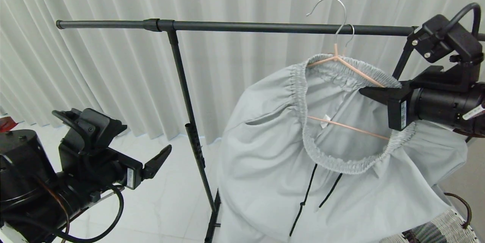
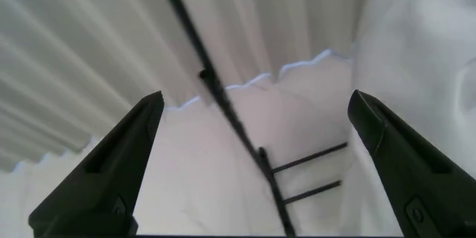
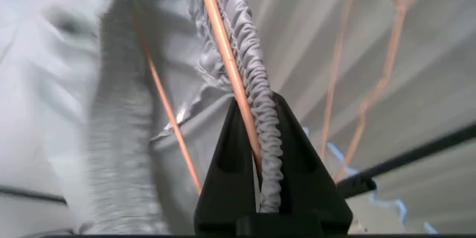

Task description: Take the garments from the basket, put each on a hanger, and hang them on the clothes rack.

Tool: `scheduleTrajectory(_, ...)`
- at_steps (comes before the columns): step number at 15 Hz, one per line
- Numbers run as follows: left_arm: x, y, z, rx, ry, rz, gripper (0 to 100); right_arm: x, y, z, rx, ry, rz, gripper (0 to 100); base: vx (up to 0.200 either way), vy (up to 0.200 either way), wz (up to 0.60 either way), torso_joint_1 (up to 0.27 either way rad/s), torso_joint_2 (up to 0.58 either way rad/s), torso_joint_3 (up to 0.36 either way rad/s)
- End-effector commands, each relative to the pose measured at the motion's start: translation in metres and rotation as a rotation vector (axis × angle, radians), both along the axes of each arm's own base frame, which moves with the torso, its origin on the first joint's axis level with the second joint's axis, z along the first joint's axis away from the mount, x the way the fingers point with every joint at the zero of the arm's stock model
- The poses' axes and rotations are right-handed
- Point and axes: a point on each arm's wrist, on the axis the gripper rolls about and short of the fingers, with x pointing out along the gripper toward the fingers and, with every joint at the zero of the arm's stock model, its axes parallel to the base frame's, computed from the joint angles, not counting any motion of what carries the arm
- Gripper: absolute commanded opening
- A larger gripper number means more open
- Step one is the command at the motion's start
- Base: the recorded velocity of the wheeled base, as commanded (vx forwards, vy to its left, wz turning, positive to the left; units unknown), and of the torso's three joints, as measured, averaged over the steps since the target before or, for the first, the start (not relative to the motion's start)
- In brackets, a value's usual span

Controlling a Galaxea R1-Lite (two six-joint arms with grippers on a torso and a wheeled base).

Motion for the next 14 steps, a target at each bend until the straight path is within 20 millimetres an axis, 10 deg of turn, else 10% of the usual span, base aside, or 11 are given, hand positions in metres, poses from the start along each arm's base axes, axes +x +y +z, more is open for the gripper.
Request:
scheduleTrajectory(1,-0.003,0.001,0.004,-0.001,-0.028,0.017,100,0.007,0.005,0.000,0.010,0.013,-0.028,0,0.000,0.000,0.00,0.000,0.00,0.000)
scheduleTrajectory(8,-0.008,0.001,0.007,-0.003,-0.057,0.013,100,0.035,0.022,0.003,0.077,0.043,-0.122,0,0.000,0.000,0.00,0.000,0.00,0.000)
scheduleTrajectory(14,-0.012,0.002,0.006,-0.003,-0.055,0.010,100,0.041,0.026,0.000,0.081,0.036,-0.126,0,0.200,0.000,0.00,-0.002,0.00,0.006)
